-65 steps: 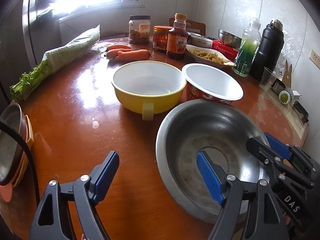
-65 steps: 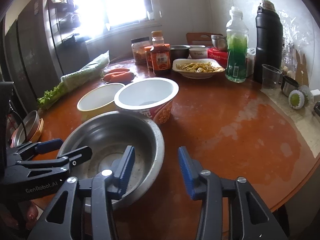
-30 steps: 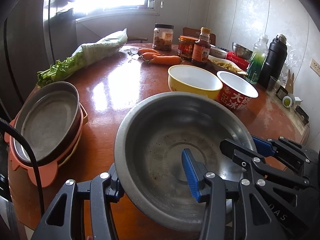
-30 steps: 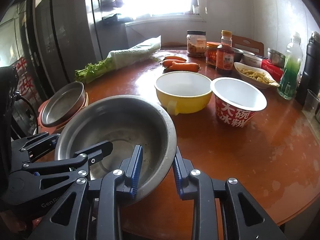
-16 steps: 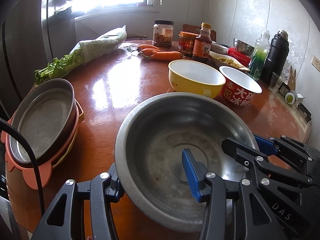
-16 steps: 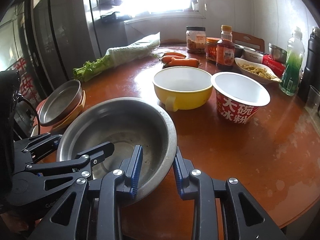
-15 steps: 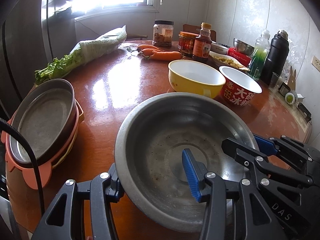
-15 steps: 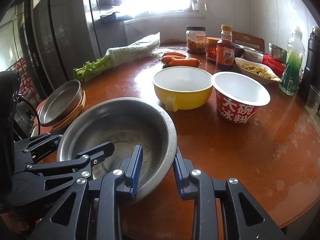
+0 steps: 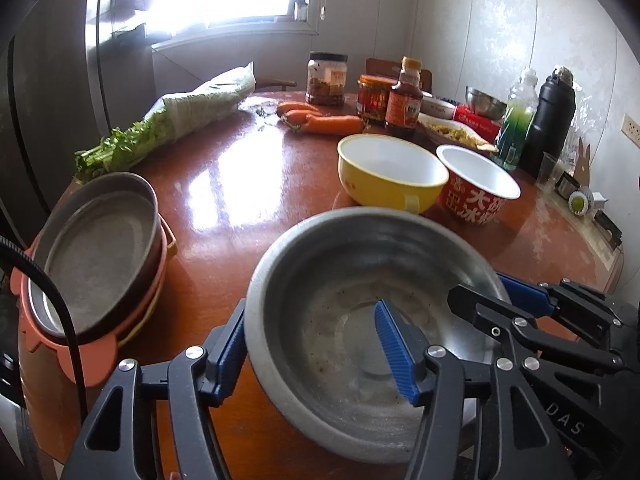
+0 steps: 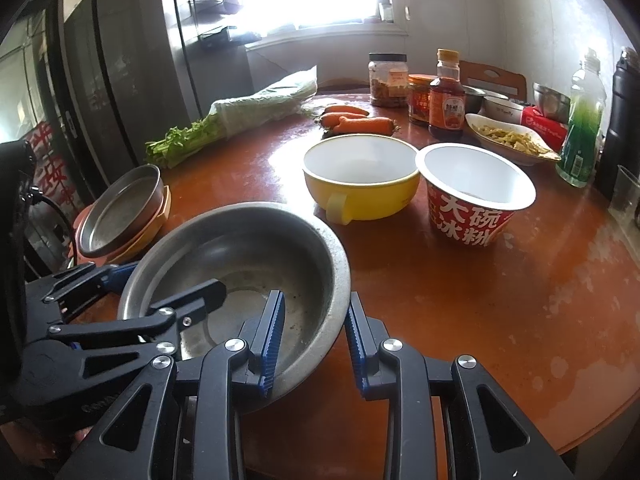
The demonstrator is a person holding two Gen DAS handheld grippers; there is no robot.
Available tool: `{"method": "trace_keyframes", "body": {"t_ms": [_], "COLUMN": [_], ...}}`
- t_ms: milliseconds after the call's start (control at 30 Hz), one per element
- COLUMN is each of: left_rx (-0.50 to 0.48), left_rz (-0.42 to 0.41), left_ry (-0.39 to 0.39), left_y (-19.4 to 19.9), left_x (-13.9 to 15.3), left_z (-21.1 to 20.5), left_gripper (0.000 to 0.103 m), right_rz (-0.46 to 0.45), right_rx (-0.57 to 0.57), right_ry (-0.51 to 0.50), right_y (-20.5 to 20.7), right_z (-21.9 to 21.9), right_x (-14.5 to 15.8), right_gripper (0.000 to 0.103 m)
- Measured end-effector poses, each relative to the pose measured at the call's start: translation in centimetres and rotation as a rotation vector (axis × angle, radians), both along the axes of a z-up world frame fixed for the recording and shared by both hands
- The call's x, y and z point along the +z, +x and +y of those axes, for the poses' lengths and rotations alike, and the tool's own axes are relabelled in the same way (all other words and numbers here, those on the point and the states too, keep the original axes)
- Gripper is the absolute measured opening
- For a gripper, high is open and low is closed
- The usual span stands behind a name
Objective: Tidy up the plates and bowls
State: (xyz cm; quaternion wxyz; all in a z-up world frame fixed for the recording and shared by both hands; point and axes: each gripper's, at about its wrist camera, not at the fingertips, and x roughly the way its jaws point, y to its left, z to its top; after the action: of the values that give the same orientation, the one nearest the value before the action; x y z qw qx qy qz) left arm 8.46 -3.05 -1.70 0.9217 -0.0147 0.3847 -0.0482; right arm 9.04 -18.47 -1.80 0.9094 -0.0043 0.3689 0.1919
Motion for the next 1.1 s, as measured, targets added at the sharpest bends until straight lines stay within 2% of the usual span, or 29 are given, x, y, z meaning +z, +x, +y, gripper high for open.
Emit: {"method": "trace_keyframes", "body": {"t_ms": [267,600,867,1100], "left_rx": [0.019,0.020,0.005,0.017], "left_rz": [-0.040,-0.054,-0.064,-0.045], "left_ry": [0.002,0.009,0.045,0.072], "left_y": [-0.7,-0.5,1.9,5.0], "left_x": [1.4,2.6,4.3,4.7], "left_z": [0.4,0.1,-0.5,-0.5], "left_gripper": [0.065,0.067,0.067,0.068], "right_rz": [-0.017,-0.031,-0.023,0.000], "right_rx": [-0.020,-0.045,-0.064,-0.072], "right_ry": [0.038,0.082,0.119,0.136], "right_y": [-0.3,0.0,1.9,4.6], "right_z": [-0.9,-2.3,-3.0,-3.0], "right_x": [0.8,1.5,1.6,1.7], "right_gripper": [0.038,0.040,0.041,0.042]}}
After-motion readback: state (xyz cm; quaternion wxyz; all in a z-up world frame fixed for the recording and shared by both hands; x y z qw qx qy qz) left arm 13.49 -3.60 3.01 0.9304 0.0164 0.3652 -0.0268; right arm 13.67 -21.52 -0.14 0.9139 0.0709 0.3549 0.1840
